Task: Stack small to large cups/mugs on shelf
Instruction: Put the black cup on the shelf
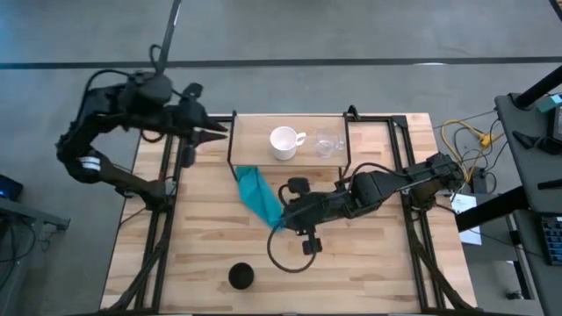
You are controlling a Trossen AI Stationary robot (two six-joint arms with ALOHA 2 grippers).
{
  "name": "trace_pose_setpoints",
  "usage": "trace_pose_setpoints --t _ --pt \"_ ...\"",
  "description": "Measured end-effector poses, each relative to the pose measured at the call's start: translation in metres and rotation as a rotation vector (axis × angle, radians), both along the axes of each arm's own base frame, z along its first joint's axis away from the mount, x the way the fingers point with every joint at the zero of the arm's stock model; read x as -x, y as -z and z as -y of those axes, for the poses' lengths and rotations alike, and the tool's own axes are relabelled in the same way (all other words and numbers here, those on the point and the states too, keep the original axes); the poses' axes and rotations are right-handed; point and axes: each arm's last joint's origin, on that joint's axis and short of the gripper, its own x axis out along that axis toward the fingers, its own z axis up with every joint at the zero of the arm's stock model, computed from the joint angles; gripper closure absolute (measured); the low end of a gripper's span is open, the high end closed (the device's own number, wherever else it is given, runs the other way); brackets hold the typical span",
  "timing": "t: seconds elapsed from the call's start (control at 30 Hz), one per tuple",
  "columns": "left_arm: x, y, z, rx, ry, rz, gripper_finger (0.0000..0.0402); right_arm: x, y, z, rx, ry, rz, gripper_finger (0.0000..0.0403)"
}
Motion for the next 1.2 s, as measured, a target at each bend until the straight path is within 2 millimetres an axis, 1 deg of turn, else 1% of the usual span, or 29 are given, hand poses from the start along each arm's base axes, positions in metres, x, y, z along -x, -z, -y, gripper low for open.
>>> trace_pose_setpoints --t 0.1,0.23,0.43,0.5,0.63,0.73,0.83,0.97,1.07,1.2 --pt "0.010 -0.003 0.002 0.024 -0.015 0.027 0.0349 -0.005 0.004 -0.003 -0.027 -0.073 -0.006 0.0312" --pt "0.014 -0.004 0.003 0.095 -0.053 0.042 0.0349 -0.014 0.013 -0.008 -0.044 -0.094 -0.011 0.0307" --pt "0.009 -0.002 0.002 0.111 -0.061 0.029 0.0349 -0.039 0.025 -0.016 -0.073 -0.093 0.087 0.0274" --pt "0.007 0.000 0.001 0.112 -0.061 0.019 0.0349 -0.047 0.033 -0.020 -0.092 -0.082 0.099 0.0261" --pt "0.003 0.003 0.001 0.112 -0.061 0.000 0.0349 -0.059 0.049 -0.025 -0.158 -0.044 0.045 0.0238" --pt "0.003 0.005 0.001 0.099 -0.052 -0.022 0.0349 -0.069 0.058 -0.031 -0.217 -0.120 0.016 0.0229" --pt "0.006 0.005 0.001 0.088 -0.043 -0.033 0.0349 -0.082 0.064 -0.043 -0.219 -0.178 0.056 0.0226" --pt "0.014 0.005 0.003 0.078 -0.027 -0.045 0.0349 -0.097 0.078 -0.062 -0.110 -0.297 0.078 0.0225" --pt "0.023 0.005 0.005 0.058 -0.011 -0.051 0.0349 -0.107 0.093 -0.076 -0.090 -0.323 0.041 0.0225" --pt "0.031 0.004 0.006 0.053 -0.006 -0.048 0.0349 -0.115 0.109 -0.087 -0.117 -0.282 -0.078 0.0225"
